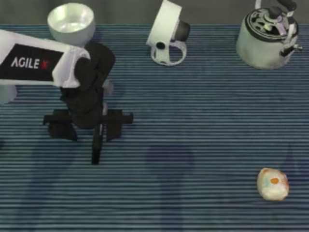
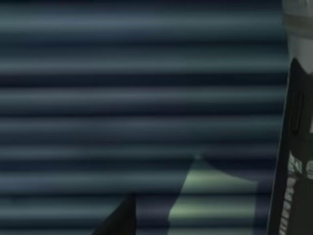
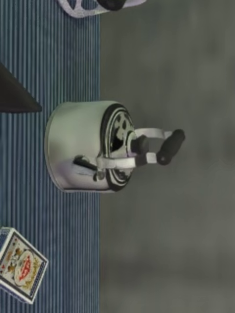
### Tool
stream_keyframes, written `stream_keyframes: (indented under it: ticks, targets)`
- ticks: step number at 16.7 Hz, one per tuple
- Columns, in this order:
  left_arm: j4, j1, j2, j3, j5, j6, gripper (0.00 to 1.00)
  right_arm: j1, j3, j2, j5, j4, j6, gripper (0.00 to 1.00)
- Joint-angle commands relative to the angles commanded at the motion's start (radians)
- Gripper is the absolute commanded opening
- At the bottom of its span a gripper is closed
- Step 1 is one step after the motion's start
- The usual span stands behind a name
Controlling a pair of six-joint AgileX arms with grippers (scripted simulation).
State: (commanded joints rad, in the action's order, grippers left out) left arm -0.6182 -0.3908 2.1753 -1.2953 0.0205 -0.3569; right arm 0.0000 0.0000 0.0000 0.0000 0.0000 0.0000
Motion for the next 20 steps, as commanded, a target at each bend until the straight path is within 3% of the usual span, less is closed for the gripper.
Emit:
stream_keyframes:
  ticks: [2, 3, 13, 16, 20]
  targets:
    - [0.0, 0.0, 0.0, 0.0, 0.0, 0.0, 0.02, 0.0, 0.0, 0.0, 0.0, 0.0, 0.0, 1.0]
    - [0.0, 0.0, 0.0, 0.0, 0.0, 0.0, 0.0, 0.0, 0.0, 0.0, 0.0, 0.0, 0.0, 1.0]
    - [-0.015, -0.001, -0.06, -0.016, 0.016, 0.02, 0.0, 0.0, 0.0, 0.0, 0.0, 0.0, 0.0, 1.0]
    - [0.08, -0.003, -0.078, 0.003, -0.019, 0.046, 0.0, 0.0, 0.0, 0.0, 0.0, 0.0, 0.0, 1.0]
    - [0.327, 0.0, -0.122, 0.063, -0.104, 0.105, 0.0, 0.0, 0.0, 0.0, 0.0, 0.0, 0.0, 1.0]
